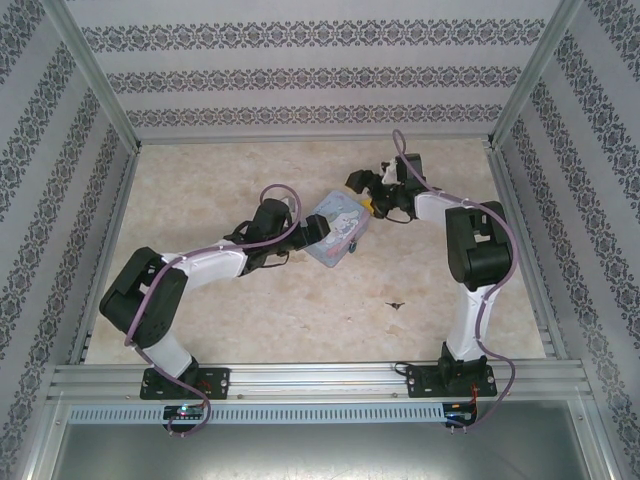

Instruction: Unlock a padlock with a key

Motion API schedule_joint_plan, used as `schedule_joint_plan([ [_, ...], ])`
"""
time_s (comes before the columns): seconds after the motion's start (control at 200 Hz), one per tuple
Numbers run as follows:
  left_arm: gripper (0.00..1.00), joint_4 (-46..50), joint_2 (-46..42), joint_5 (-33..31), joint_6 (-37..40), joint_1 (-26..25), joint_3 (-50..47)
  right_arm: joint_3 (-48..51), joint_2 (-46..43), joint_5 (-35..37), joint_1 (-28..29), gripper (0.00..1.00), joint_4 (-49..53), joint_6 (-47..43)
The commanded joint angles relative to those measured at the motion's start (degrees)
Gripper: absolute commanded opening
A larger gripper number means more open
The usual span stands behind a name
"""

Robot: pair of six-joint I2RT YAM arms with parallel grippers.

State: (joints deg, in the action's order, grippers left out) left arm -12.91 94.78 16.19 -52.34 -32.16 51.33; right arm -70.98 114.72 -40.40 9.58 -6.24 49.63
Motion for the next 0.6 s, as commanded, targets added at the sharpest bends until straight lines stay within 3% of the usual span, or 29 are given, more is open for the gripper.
schedule_joint_plan([
  [0.0,0.99,-2.1,0.8,-0.1,1.3,0.6,2.8,3.2,-5.9,-0.3,0.6,0.9,-2.7,0.0],
  [0.255,0.99,-0.9,1.6,2.4,3.3,4.8,4.5,12.1,-13.4,1.6,4.1,0.9,-5.7,1.1],
  [0.6,0.99,-0.2,2.3,6.4,5.0,8.2,4.8,19.9,-16.9,6.6,11.5,0.92,-9.3,3.8],
])
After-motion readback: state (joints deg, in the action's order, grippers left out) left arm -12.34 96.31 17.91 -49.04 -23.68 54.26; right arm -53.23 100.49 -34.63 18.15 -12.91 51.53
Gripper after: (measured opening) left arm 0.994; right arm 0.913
